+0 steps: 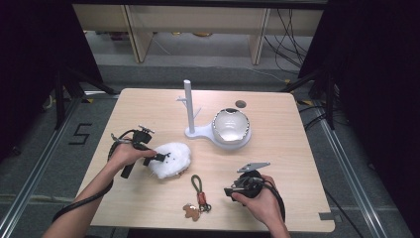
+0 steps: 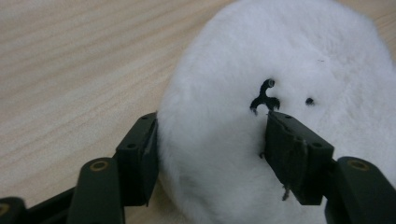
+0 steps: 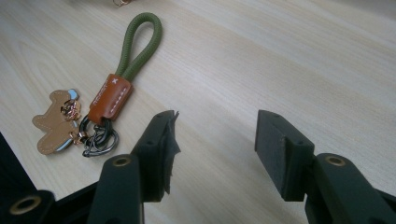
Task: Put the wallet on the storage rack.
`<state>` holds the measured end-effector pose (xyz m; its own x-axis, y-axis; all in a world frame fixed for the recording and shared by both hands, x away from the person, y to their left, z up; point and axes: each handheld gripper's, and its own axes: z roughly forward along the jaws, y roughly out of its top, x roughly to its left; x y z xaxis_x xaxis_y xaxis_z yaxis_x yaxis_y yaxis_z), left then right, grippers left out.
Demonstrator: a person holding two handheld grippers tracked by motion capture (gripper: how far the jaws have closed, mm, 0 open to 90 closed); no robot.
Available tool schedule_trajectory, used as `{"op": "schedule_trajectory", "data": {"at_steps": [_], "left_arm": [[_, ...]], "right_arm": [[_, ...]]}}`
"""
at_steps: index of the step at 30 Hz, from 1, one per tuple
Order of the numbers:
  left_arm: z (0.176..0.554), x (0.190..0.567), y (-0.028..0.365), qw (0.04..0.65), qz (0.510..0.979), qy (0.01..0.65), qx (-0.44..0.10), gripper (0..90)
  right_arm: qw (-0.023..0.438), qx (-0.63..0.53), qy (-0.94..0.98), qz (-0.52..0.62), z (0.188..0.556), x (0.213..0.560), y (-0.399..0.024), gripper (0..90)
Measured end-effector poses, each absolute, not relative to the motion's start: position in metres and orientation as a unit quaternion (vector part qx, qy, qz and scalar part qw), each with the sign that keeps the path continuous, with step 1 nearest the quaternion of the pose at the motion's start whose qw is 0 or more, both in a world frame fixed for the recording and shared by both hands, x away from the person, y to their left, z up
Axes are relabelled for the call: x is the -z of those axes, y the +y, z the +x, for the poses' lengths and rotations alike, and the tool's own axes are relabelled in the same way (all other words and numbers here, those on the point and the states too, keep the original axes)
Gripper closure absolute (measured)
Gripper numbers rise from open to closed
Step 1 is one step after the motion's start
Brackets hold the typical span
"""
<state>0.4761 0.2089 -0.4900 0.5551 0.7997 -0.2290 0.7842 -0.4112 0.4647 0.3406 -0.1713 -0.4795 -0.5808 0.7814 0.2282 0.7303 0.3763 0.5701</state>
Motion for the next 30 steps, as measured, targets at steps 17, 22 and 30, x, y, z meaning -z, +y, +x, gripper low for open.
{"op": "schedule_trajectory", "data": {"at_steps": [17,22,30], "left_arm": [[0.46,0.488,0.206,0.308,0.836,0.444,-0.096,79.2],[0.452,0.48,0.207,0.339,0.829,0.431,-0.11,80.8],[0.434,0.462,0.209,0.379,0.823,0.398,-0.142,81.5]], "right_arm": [[0.05,-0.338,0.812,0.472,0.341,0.481,-0.173,48.9],[0.047,-0.337,0.812,0.474,0.34,0.478,-0.174,49.0],[0.061,-0.355,0.807,0.468,0.342,0.475,-0.177,49.2]]}}
